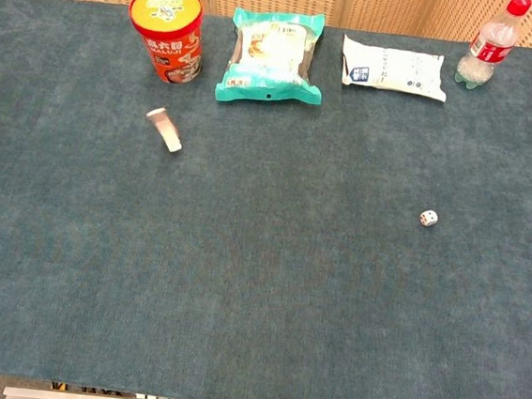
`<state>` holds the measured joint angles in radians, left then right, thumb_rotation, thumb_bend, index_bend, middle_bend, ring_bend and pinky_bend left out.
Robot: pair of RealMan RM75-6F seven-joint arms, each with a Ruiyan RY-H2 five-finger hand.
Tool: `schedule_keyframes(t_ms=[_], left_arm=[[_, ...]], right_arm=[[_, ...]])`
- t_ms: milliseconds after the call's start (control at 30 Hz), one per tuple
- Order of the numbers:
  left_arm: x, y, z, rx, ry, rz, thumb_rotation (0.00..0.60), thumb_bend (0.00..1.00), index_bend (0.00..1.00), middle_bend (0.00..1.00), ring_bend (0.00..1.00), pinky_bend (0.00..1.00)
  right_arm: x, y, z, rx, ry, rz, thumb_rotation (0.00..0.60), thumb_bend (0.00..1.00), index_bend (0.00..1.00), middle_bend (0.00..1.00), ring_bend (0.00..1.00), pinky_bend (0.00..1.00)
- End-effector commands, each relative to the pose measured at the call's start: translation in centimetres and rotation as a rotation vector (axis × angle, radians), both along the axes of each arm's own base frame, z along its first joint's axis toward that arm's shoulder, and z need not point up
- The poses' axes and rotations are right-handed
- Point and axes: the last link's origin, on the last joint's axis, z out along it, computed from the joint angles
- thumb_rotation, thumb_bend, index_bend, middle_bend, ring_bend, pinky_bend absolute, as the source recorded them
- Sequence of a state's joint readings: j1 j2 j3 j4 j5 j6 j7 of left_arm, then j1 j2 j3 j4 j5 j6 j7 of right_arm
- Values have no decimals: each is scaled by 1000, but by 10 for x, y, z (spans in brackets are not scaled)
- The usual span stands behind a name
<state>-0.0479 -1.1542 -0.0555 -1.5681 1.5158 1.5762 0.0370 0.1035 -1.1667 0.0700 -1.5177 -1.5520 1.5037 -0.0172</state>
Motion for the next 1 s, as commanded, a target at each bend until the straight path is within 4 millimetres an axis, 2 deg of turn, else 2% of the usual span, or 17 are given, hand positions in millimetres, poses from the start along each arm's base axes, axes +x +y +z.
schedule_keyframes(t_ms=[33, 333, 567, 667, 900, 1000], left_arm=[[0, -2, 0, 0, -1, -2, 600, 298, 307, 224, 119, 317], [-2, -7, 4, 21, -14, 15, 600, 298, 309, 233, 120, 318], [-3, -6, 3, 11, -12, 22, 600, 298, 309, 237, 120, 318], [-4, -5, 2, 5, -9, 23, 600, 298, 309, 238, 121, 318], [-1, -7, 1, -3, -7, 15, 600, 298, 309, 238, 121, 319], [1, -8, 0, -6, -5, 9, 600, 298, 309, 238, 121, 319]], right_arm=[[1, 0, -2, 10, 2, 6, 600, 180, 0, 0, 30, 304], [3, -6, -6, 48, 12, 3, 600, 180, 6, 16, 30, 305], [4, -7, -8, 73, 23, 11, 600, 182, 82, 105, 47, 303], [5, -6, -10, 73, 37, 18, 600, 213, 143, 178, 109, 325], [13, -4, -19, 117, 83, 40, 600, 379, 291, 373, 306, 499], [19, -9, -22, 148, 146, 52, 600, 400, 337, 474, 407, 569]])
